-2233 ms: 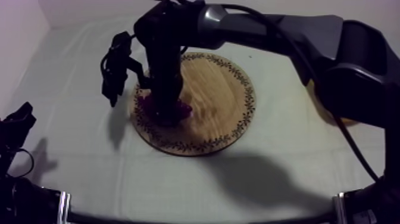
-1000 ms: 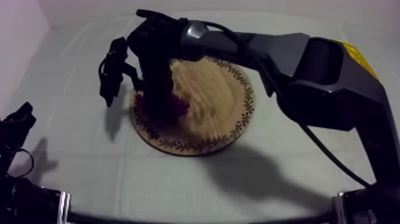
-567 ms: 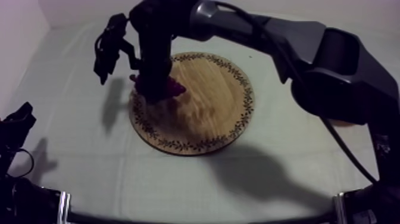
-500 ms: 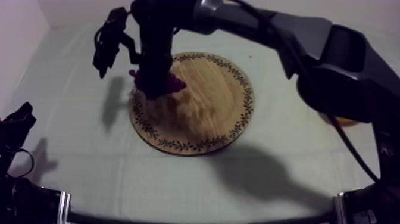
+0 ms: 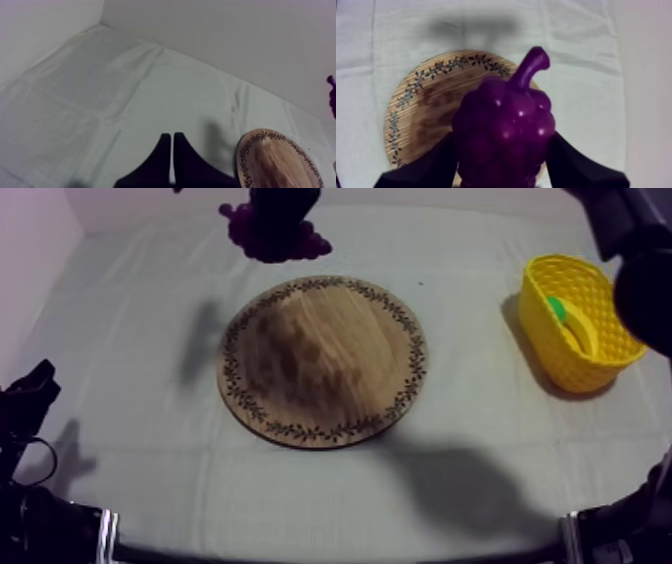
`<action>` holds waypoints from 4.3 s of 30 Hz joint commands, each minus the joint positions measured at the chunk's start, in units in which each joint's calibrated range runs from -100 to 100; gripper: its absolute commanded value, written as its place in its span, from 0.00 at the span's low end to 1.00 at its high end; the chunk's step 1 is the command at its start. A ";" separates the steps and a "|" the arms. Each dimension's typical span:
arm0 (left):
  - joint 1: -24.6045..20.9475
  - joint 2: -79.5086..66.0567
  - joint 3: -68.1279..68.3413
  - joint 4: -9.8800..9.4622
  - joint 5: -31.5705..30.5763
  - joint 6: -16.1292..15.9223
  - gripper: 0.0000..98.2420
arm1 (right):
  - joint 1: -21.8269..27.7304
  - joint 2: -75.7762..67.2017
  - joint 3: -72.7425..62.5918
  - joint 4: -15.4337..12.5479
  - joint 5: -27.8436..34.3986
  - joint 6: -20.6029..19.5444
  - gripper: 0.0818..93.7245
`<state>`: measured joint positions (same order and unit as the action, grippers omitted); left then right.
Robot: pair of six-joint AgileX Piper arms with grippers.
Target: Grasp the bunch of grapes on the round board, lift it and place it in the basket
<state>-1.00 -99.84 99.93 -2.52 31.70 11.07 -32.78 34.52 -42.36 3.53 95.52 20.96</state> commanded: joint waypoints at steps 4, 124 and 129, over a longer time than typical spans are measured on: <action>0.02 0.02 -0.04 0.01 -0.01 -0.01 0.00 | 1.77 -5.46 6.63 -0.07 -0.72 -1.99 0.38; 0.02 0.02 -0.04 0.01 -0.01 -0.01 0.00 | 38.03 -119.63 128.05 -14.55 -47.17 -6.36 0.00; 0.02 0.02 -0.04 0.01 -0.01 -0.02 0.00 | 36.25 -123.71 135.50 -15.35 -53.15 -7.78 0.00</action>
<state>-1.00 -99.84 99.93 -2.52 31.70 11.07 4.02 -87.98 90.52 -13.36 43.96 14.48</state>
